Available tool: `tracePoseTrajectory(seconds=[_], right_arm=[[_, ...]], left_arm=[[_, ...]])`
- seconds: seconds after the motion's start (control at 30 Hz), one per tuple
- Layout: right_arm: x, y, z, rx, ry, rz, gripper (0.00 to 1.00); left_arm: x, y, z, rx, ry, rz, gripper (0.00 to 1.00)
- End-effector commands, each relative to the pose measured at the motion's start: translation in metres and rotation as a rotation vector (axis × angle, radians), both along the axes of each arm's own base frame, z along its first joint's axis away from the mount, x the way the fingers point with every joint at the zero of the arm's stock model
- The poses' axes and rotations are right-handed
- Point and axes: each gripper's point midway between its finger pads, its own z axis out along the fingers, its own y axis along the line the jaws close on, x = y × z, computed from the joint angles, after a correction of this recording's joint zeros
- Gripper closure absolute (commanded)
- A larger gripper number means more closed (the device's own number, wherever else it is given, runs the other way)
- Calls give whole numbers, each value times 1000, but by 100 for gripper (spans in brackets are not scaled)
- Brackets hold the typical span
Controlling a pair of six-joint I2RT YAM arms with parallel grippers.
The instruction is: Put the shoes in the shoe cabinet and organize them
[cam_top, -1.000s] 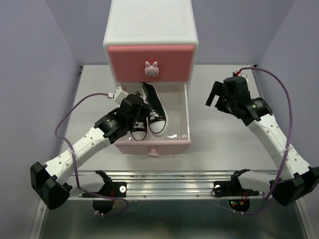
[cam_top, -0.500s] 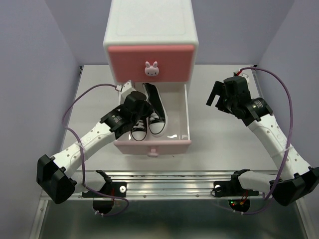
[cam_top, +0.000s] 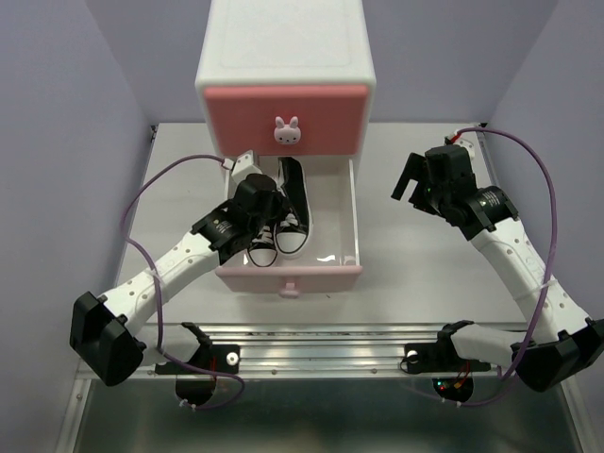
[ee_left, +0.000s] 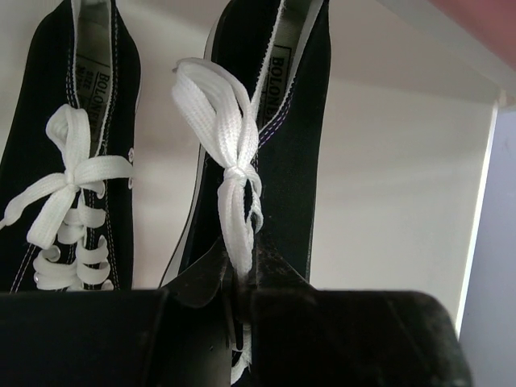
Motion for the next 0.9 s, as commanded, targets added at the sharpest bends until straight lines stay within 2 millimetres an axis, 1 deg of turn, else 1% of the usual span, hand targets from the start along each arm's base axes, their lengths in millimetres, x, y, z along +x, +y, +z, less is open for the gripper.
tracePoseTrajectory(seconds=[0.0,0.17,0.3,0.37,0.47,0.6,0.63,0.87], right_arm=[[3,-5,12,7,-41,-25,0],[3,-5,11,3,-38,-21,0],[1,-6,12,3,-43,-22,0],[0,-6,11,0,-42,-18,0],[-1,-6,9,-2,-38,-18,0],[0,-6,7,-6,-30,-17,0],[0,-6,7,-9,-30,-15,0],[-1,-7,6,-16,-28,-8,0]], left_arm=[[19,-5,29,-39,-131,7,100],[27,-3,22,-45,-123,32,100],[27,2,14,-63,-99,85,100],[29,5,13,-67,-97,106,100],[30,4,9,-57,-89,109,100],[29,10,-8,-19,-57,133,100],[29,11,-9,-21,-56,138,100],[29,0,-11,-60,-45,108,100]])
